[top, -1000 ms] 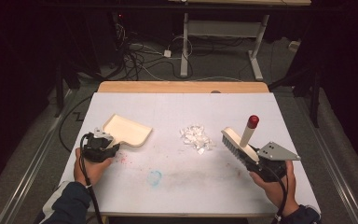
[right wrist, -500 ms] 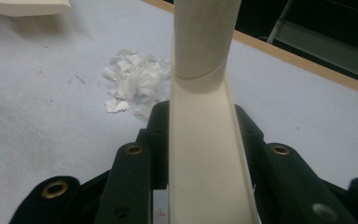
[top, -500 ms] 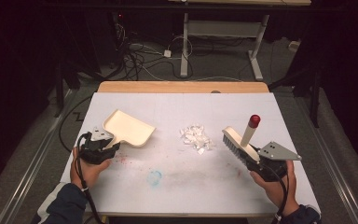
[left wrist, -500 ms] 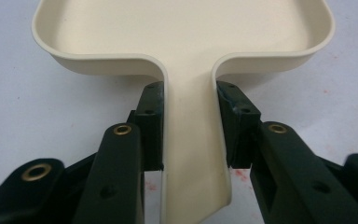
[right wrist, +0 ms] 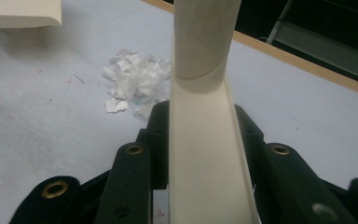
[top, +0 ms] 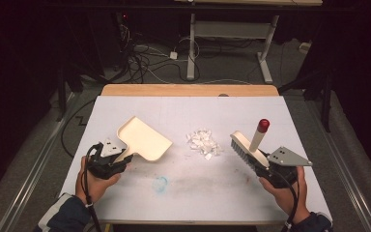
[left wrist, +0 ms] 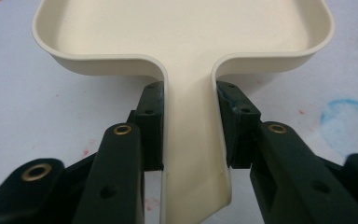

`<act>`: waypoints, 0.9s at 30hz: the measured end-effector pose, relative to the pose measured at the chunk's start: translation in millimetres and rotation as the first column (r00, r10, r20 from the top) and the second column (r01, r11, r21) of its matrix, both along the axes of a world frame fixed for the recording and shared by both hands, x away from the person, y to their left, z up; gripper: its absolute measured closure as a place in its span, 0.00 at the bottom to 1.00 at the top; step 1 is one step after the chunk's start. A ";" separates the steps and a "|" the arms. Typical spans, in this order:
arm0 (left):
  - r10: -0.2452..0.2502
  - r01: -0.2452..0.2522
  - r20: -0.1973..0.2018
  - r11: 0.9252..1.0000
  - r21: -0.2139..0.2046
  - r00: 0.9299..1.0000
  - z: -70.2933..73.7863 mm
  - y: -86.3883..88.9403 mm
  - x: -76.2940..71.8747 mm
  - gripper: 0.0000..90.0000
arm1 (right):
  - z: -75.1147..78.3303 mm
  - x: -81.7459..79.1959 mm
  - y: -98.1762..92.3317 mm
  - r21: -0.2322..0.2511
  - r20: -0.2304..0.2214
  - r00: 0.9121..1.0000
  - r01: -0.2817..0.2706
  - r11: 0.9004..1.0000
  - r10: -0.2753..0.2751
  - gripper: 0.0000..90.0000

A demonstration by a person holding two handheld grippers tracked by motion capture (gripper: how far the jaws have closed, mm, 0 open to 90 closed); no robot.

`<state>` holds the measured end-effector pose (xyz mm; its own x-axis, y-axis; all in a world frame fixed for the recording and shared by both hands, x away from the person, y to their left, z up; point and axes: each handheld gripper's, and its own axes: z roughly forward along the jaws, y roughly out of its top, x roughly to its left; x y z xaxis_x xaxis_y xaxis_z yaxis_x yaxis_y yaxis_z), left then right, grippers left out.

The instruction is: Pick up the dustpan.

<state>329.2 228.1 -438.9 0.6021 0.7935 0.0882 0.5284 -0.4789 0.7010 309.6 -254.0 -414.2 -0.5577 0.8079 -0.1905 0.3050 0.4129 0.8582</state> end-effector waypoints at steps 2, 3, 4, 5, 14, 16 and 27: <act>-0.017 0.017 -0.006 1.000 -0.001 1.000 0.2 -1.2 -3.1 0.71 | -0.2 0.1 0.0 -0.001 -0.001 1.000 0.000 1.000 0.000 0.75; -0.026 0.026 -0.012 1.000 -0.003 1.000 0.2 -1.6 -4.4 0.71 | -0.2 0.1 0.1 -0.001 -0.001 1.000 0.000 1.000 0.000 0.75; -0.033 0.033 -0.020 0.999 -0.005 0.999 0.0 -2.2 -5.8 0.71 | -0.3 0.2 0.1 -0.003 0.000 1.000 -0.002 1.000 0.002 0.75; -0.042 0.042 -0.024 0.999 -0.004 0.999 -0.5 -2.9 -7.2 0.71 | -0.3 0.1 0.3 -0.002 -0.001 1.000 -0.001 1.000 0.001 0.75; -0.127 0.128 -0.059 0.992 0.012 0.990 -6.1 -12.5 -19.9 0.71 | -0.4 1.3 0.4 -0.002 0.001 1.000 0.003 1.000 -0.003 0.75; -0.143 0.144 -0.061 0.989 0.018 0.988 -6.3 -15.0 -21.0 0.71 | -0.2 1.3 0.5 0.001 0.000 1.000 0.007 1.000 -0.007 0.75; -0.194 0.197 -0.089 0.980 0.034 0.977 -10.0 -24.4 -20.4 0.71 | 5.9 8.8 1.7 0.016 0.025 1.000 0.014 1.000 -0.015 0.75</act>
<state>308.9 203.8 -448.8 0.7519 0.6564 0.0612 0.4781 -0.6069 0.6349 318.4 -252.3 -408.3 -0.5412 0.8188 -0.1915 0.2893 0.3951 0.8719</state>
